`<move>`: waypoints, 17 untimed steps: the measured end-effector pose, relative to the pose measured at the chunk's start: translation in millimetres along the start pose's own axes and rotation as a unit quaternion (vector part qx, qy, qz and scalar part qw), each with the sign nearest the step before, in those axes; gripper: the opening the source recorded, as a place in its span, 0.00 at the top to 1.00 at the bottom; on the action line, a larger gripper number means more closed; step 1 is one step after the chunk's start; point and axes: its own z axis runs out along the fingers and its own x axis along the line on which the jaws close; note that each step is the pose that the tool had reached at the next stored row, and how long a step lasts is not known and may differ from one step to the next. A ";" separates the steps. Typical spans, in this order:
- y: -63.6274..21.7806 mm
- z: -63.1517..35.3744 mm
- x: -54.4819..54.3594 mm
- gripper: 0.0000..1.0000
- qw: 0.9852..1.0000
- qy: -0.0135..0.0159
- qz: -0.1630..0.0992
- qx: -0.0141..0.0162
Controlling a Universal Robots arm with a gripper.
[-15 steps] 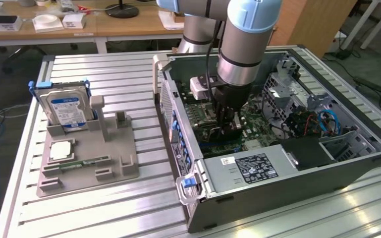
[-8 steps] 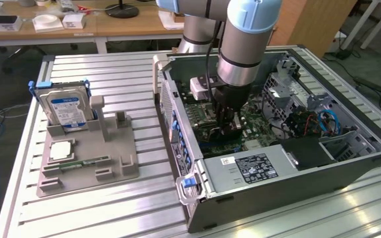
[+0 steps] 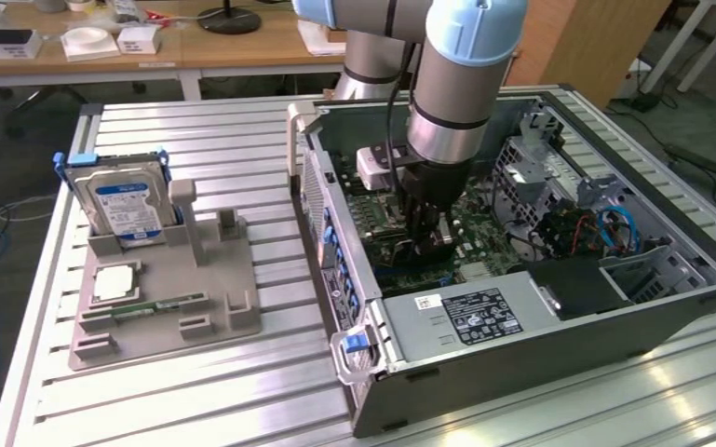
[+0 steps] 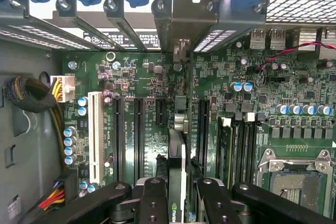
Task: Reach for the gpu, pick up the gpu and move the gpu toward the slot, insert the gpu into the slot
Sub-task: 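Insert the gpu into the slot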
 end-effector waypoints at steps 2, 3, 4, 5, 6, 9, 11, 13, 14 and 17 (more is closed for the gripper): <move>0.0 0.0 0.0 0.74 1.000 0.000 0.000 0.000; 0.0 0.0 0.0 0.74 1.000 0.000 0.000 0.000; 0.0 0.0 0.0 0.74 1.000 0.000 0.000 0.000; 0.0 0.0 0.0 0.74 1.000 0.000 0.000 0.000; -0.1 0.9 -0.3 0.73 1.000 -0.002 0.000 0.001; -0.1 -2.0 0.0 0.67 1.000 0.000 0.000 0.001; -0.2 -5.3 0.0 0.61 1.000 0.000 0.000 0.002; -0.4 -10.0 0.0 0.61 1.000 0.000 0.000 0.004; -0.5 -12.5 0.0 0.61 1.000 0.000 0.000 0.005; -0.9 -23.5 0.1 0.61 1.000 0.000 0.000 0.008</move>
